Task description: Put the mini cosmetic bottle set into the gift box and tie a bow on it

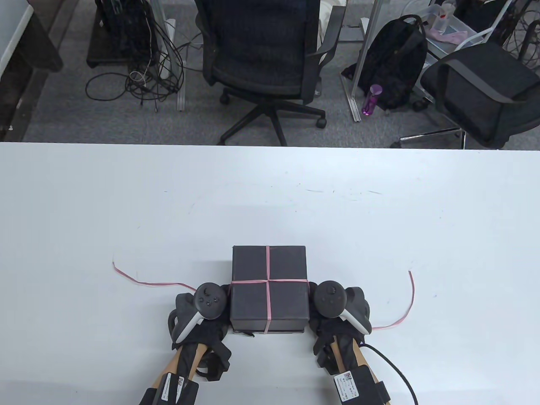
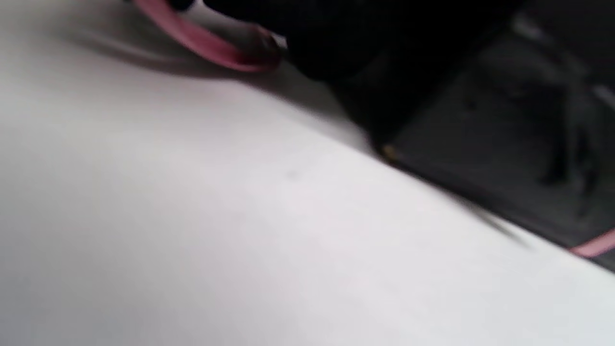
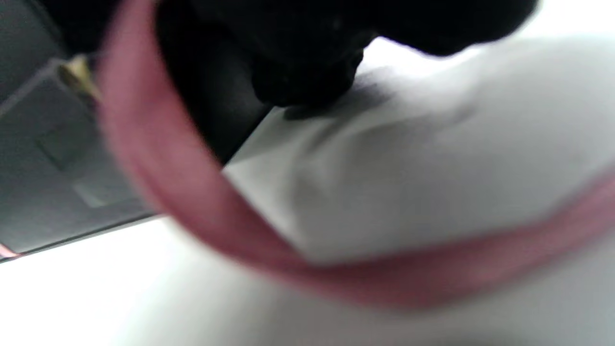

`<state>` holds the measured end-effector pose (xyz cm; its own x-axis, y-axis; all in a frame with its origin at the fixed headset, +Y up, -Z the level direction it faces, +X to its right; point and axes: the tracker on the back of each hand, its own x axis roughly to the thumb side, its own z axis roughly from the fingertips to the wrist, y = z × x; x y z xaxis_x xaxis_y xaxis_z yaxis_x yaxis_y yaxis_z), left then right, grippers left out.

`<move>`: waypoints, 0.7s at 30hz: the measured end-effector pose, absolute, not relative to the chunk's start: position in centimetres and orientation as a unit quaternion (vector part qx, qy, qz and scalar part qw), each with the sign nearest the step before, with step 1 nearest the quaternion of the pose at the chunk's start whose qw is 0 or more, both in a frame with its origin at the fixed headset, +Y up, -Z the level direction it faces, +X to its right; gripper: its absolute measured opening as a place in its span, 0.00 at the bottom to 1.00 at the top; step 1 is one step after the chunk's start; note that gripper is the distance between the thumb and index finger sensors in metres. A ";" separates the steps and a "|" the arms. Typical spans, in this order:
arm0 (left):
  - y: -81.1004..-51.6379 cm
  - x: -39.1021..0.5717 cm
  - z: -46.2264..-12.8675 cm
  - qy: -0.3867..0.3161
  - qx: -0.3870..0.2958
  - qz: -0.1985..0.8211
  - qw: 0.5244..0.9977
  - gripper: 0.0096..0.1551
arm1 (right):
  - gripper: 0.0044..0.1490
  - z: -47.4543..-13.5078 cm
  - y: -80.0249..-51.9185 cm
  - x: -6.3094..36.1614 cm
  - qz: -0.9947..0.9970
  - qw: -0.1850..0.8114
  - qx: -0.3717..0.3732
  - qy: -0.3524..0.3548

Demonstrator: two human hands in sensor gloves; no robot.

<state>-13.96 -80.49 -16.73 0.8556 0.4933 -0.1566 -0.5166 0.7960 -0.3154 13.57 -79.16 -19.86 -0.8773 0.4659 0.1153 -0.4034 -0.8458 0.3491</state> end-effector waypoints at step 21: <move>-79.7 -16.0 -16.6 0.033 -0.162 0.537 0.827 0.31 | 0.36 -19.9 -79.5 15.0 0.783 0.572 0.067 0.236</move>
<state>-15.97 -79.66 -16.58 0.4202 0.8780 -0.2292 -0.8995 0.3698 -0.2328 14.99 -79.45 -19.87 -0.3356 0.9274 -0.1651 -0.8645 -0.2335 0.4451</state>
